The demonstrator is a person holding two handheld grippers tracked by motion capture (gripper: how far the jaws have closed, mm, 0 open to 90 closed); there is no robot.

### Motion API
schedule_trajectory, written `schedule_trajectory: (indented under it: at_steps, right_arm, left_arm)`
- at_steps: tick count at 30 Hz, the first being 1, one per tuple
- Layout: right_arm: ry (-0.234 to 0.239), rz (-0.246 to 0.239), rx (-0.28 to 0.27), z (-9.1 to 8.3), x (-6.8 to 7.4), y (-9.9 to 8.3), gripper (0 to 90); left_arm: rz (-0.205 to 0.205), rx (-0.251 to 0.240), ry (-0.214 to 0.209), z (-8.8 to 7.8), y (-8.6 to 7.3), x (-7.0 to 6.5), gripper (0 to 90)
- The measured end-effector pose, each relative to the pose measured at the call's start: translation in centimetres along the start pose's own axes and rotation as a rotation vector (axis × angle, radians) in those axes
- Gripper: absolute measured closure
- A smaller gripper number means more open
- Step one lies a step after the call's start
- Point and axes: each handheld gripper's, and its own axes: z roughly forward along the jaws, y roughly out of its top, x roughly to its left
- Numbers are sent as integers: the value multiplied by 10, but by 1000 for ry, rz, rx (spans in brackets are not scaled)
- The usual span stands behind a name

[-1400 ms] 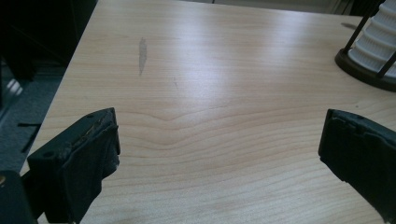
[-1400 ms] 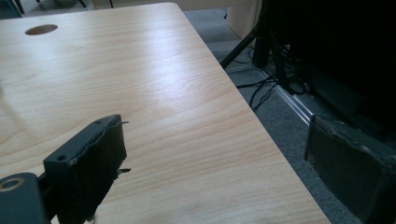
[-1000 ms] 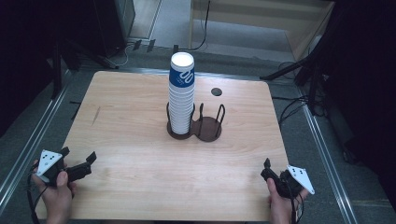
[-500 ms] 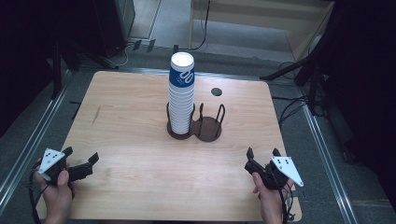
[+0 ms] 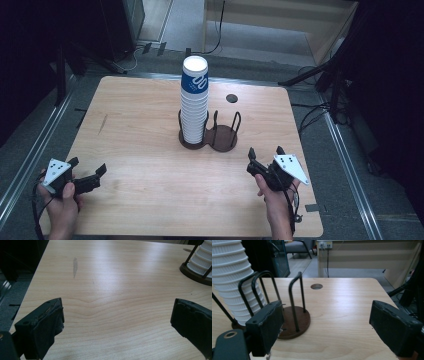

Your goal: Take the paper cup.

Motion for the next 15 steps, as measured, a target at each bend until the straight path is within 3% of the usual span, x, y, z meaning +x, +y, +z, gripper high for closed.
schedule_trajectory:
  at_steps: [15]
  right_arm:
    - [88,-12,-27,13,37,19,124]
  left_arm:
    - [5,4,-4,1,0,0,0]
